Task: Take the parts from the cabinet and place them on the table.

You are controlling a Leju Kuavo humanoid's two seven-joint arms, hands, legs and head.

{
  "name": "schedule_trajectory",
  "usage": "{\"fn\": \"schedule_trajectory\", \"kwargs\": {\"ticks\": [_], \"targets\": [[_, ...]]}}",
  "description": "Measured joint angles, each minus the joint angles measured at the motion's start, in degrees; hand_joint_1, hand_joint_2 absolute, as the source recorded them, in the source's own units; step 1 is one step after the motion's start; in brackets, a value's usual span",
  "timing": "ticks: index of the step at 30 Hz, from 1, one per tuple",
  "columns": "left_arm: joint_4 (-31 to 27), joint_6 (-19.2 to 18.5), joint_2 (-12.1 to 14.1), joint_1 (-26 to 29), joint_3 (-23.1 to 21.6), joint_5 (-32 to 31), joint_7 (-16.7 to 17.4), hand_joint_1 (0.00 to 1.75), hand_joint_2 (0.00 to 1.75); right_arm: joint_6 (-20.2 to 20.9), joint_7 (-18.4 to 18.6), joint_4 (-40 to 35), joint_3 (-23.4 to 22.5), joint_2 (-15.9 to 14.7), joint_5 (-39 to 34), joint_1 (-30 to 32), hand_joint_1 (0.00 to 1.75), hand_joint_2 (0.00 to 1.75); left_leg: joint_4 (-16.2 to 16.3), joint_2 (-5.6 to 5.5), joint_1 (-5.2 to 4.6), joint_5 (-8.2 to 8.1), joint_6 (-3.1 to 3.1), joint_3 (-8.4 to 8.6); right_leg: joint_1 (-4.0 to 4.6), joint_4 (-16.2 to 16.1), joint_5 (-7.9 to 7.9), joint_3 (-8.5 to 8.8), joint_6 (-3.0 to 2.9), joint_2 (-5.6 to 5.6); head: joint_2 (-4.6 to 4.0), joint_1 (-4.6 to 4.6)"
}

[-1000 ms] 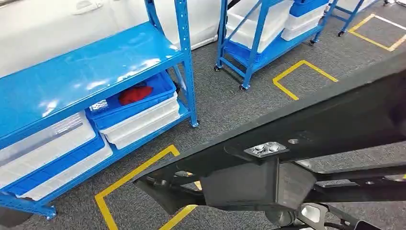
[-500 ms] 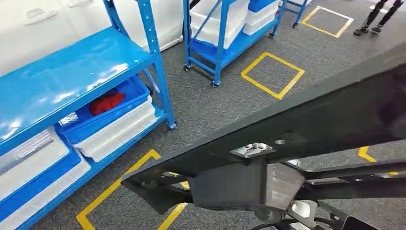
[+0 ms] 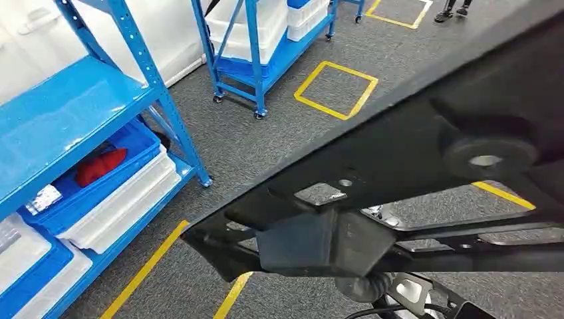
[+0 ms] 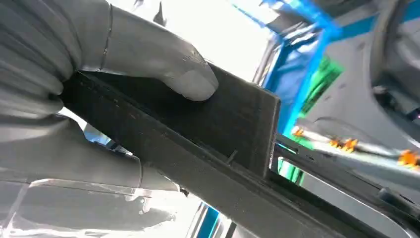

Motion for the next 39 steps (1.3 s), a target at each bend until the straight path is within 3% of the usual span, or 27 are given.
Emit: {"fn": "schedule_trajectory", "kwargs": {"ticks": [2,3,4,5,6,8,9,10,11,12,14,15,16,18,19,20,21,24,25,27,29,30,32,34,35,36,39], "targets": [[0.0,-0.31,-0.53,-0.08,0.0,0.0,-0.09,0.0,1.75,-0.72,0.0,0.59,0.04,-0.15,0.15,-0.23,1.75,1.75,-5.69,-0.21,-0.03,4.39,0.49,2.27,0.11,0.19,0.0,0.11,0.02,1.53,0.0,0.0],[0.0,-0.33,-0.9,-0.18,0.0,0.0,-0.15,0.0,1.75,-0.97,0.02,0.99,0.13,-0.26,0.15,-0.58,1.75,1.75,-11.14,-1.03,-0.02,7.43,0.84,4.65,0.14,0.34,0.0,0.16,0.05,2.32,0.0,0.0],[0.0,-0.31,-1.12,-0.19,0.0,0.0,-0.15,0.0,1.75,-1.1,0.0,1.4,0.2,-0.39,0.18,-1.07,1.75,1.75,-16.15,-3.14,-0.03,9.65,1.3,6.72,0.08,0.45,-0.01,0.07,0.15,3.03,0.0,0.0],[0.0,-0.13,-1.36,-0.27,0.0,0.0,-0.02,0.0,1.75,-1.12,0.02,1.82,0.24,-0.46,0.2,-1.78,1.75,1.75,-17.95,-5.26,0.15,8.95,1.53,7.24,0.44,0.83,-0.01,-0.26,0.5,3.6,0.0,0.0],[0.02,0.24,-1.67,-0.32,0.0,0.0,0.41,0.0,1.75,-1.14,0.02,2.4,0.44,-0.5,0.48,-2.35,1.75,1.75,-18.24,-4.7,0.0,8.87,1.36,7.3,-0.05,0.82,0.29,-0.71,0.99,4.44,0.0,-0.02],[0.02,0.44,-2.19,-0.54,0.0,0.0,1.0,0.0,1.75,-1.27,0.02,3.02,0.52,-0.57,1.55,-2.71,1.75,1.75,-18.26,-3.89,-0.4,9.02,1.92,7.42,-0.46,0.48,0.7,-1.02,1.86,5.44,0.0,0.0],[0.02,0.37,-2.59,-0.67,0.0,0.0,1.16,0.0,1.75,-1.56,0.0,3.3,0.59,-0.61,2.39,-2.95,1.75,1.75,-18.93,-3.25,-0.03,9.46,2.39,7.59,-0.09,0.25,0.9,-1.09,2.38,6.19,0.0,-0.02],[0.02,0.31,-3.24,-0.71,-0.07,0.02,1.49,0.0,1.75,-1.82,0.02,3.61,0.72,-0.75,3.13,-3.07,1.75,1.75,-19.57,-2.2,0.29,9.94,2.67,7.88,-0.13,0.89,0.4,-1.15,2.41,4.58,0.0,0.0],[0.02,0.31,-3.42,-0.64,-0.09,0.0,1.73,0.0,1.75,-2.12,0.02,3.87,0.79,-0.92,3.56,-3.63,1.75,1.75,-19.98,-1.6,0.28,10.09,3.17,7.99,0.21,3.15,-1.49,-2.38,2.62,1.19,0.0,0.02],[0.02,0.31,-3.48,-0.46,-0.09,0.0,2.23,0.0,1.75,-2.36,0.07,4.2,0.81,-1.03,3.74,-4.03,1.75,1.75,-19.98,-0.89,0.21,10.11,3.23,7.93,0.06,7.09,-3.79,-4.32,2.91,-0.48,0.0,0.02],[0.04,0.46,-3.98,-0.17,-0.11,0.0,2.93,0.0,1.75,-2.8,0.17,4.79,0.81,-1.38,4.33,-3.93,1.75,1.75,-19.94,0.74,0.08,10.0,3.36,7.87,-0.33,16.11,-7.58,-8.68,3.45,-1.6,0.0,0.02],[0.04,0.53,-4.11,-0.14,-0.13,0.0,3.17,0.0,1.75,-2.87,0.2,5.01,0.81,-1.6,4.61,-3.88,1.75,1.75,-19.88,1.54,0.09,9.94,3.29,7.84,-0.55,18.32,-7.78,-9.77,3.67,-1.68,0.0,0.02],[0.04,0.57,-4.29,-0.15,-0.15,0.0,3.32,0.0,1.75,-2.91,0.2,5.27,0.81,-1.86,4.83,-3.89,1.75,1.75,-19.87,2.26,0.09,9.86,3.19,7.9,-0.77,17.31,-6.57,-9.25,3.86,-1.85,0.0,0.0],[0.04,0.57,-4.75,-0.25,-0.2,0.0,3.54,0.0,1.75,-3.02,0.2,5.57,0.81,-2.08,5.2,-3.9,1.75,1.75,-19.72,3.52,0.1,9.52,2.84,8.2,-1.06,8.21,-1.89,-4.22,3.98,-2.93,0.0,0.02],[0.04,0.57,-4.86,-0.31,-0.2,0.0,3.56,0.0,1.75,-3.11,0.17,5.66,0.81,-2.19,5.46,-3.9,1.75,1.75,-19.54,4.0,0.1,9.22,2.6,8.42,-1.04,2.98,0.02,-1.19,3.86,-4.71,0.0,0.02],[0.04,0.59,-4.92,-0.29,-0.2,0.0,3.52,0.0,1.75,-3.13,0.13,5.77,0.81,-2.3,5.55,-4.0,1.75,1.75,-19.35,4.43,-0.36,8.87,2.13,8.44,-0.4,0.34,-0.8,0.15,3.46,-7.06,0.0,0.02],[0.04,0.59,-4.99,-0.31,-0.2,0.0,3.34,0.0,1.75,-3.11,0.13,5.9,0.87,-2.3,5.71,-4.02,1.75,1.75,-19.08,4.81,-0.46,8.63,1.77,8.53,-0.34,0.26,-0.39,-0.08,2.66,-5.86,0.0,0.0],[0.04,1.03,-5.01,-0.55,-0.17,0.0,2.95,0.0,1.75,-2.65,0.09,6.3,1.0,-2.34,5.77,-4.31,1.75,1.75,-19.25,6.51,-0.38,8.38,0.83,9.02,-0.14,0.35,-0.46,-0.41,1.6,-4.14,0.0,0.0],[0.04,1.24,-5.01,-0.69,-0.13,0.0,2.78,0.0,1.75,-2.46,0.07,6.36,1.24,-2.3,5.58,-4.66,1.75,1.75,-18.98,5.88,-0.07,7.77,0.48,8.86,-0.55,-0.03,-0.16,-0.14,1.13,-3.54,0.0,0.0],[0.04,1.82,-5.05,-0.69,0.11,-0.11,2.29,0.0,1.75,-1.62,0.04,6.8,1.64,-2.21,4.57,-6.12,1.75,1.75,-13.1,1.46,0.15,3.89,0.31,6.63,-0.55,-0.1,-0.05,-0.23,0.55,-2.6,0.0,0.0],[0.04,2.8,-4.97,-0.41,0.72,0.0,1.83,0.0,1.75,-0.88,0.04,7.58,2.01,-1.95,3.33,-7.17,1.75,1.75,-3.18,0.08,0.16,-0.19,0.17,1.89,-0.35,-0.07,-0.03,-0.26,0.38,-1.09,0.0,0.0],[0.04,3.21,-4.86,-0.3,1.03,0.0,1.7,0.0,1.75,-0.7,0.04,8.09,2.05,-1.79,2.71,-7.49,1.75,1.75,-0.33,-0.02,0.16,-0.57,0.17,0.26,-0.22,-0.03,-0.03,-0.25,0.36,-0.31,0.0,0.0],[0.04,3.52,-4.77,-0.3,1.51,0.02,1.44,0.0,1.75,-0.75,0.04,8.83,2.08,-1.68,1.84,-7.88,1.75,1.75,-3.26,-0.12,0.15,2.68,0.5,0.94,-0.13,0.11,-0.04,-0.13,0.38,1.08,0.0,0.0],[0.02,3.28,-4.64,-0.3,1.49,0.0,1.22,0.0,1.75,-1.29,0.02,9.14,2.08,-1.68,1.66,-8.24,1.75,1.75,-14.0,-1.59,0.17,8.71,1.05,5.42,-0.13,0.34,-0.12,0.0,0.53,2.62,0.0,0.0],[0.02,3.28,-4.33,-0.25,1.49,0.0,1.16,0.0,1.75,-1.88,0.02,9.14,2.08,-1.71,1.53,-8.24,1.75,1.75,-17.34,-5.26,0.25,9.21,1.42,6.68,-0.35,0.4,-0.12,-0.2,0.69,3.07,0.0,0.0],[0.04,3.3,-4.27,-0.17,1.44,-0.09,1.11,0.0,1.75,-2.32,0.02,9.16,2.08,-1.73,1.44,-8.36,1.75,1.75,-18.47,-5.79,0.42,9.16,1.33,7.0,-0.02,0.82,-0.06,-0.59,1.09,3.79,0.0,0.0],[0.02,3.37,-3.68,-0.23,1.44,0.02,1.09,0.0,1.75,-3.91,0.02,9.14,2.08,-1.88,1.05,-8.0,1.75,1.75,-18.13,-4.16,-0.18,9.31,1.82,6.94,-0.74,0.3,0.58,-1.09,2.37,5.62,0.0,0.0]]}}
